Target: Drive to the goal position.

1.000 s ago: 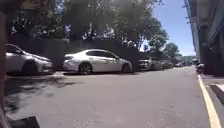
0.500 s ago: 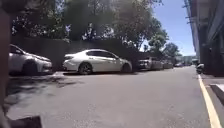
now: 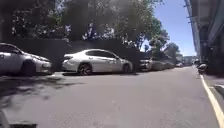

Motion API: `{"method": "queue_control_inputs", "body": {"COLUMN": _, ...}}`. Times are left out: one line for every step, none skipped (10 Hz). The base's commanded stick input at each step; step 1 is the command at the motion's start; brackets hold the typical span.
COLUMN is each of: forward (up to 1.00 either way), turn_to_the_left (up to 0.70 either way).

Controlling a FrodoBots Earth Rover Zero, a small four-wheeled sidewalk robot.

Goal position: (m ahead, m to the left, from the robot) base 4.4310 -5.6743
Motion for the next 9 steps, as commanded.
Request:
{"method": "queue_control_inputs", "body": {"forward": 0.45, "turn_to_the_left": 0.0}}
{"method": "queue_control_inputs", "body": {"forward": 0.45, "turn_to_the_left": 0.0}}
{"method": "queue_control_inputs", "body": {"forward": 0.45, "turn_to_the_left": 0.0}}
{"method": "queue_control_inputs", "body": {"forward": 0.45, "turn_to_the_left": 0.0}}
{"method": "queue_control_inputs", "body": {"forward": 0.45, "turn_to_the_left": 0.0}}
{"method": "queue_control_inputs", "body": {"forward": 0.45, "turn_to_the_left": 0.0}}
{"method": "queue_control_inputs", "body": {"forward": 0.45, "turn_to_the_left": 0.0}}
{"method": "queue_control_inputs", "body": {"forward": 0.45, "turn_to_the_left": -0.27}}
{"method": "queue_control_inputs", "body": {"forward": 0.45, "turn_to_the_left": -0.27}}
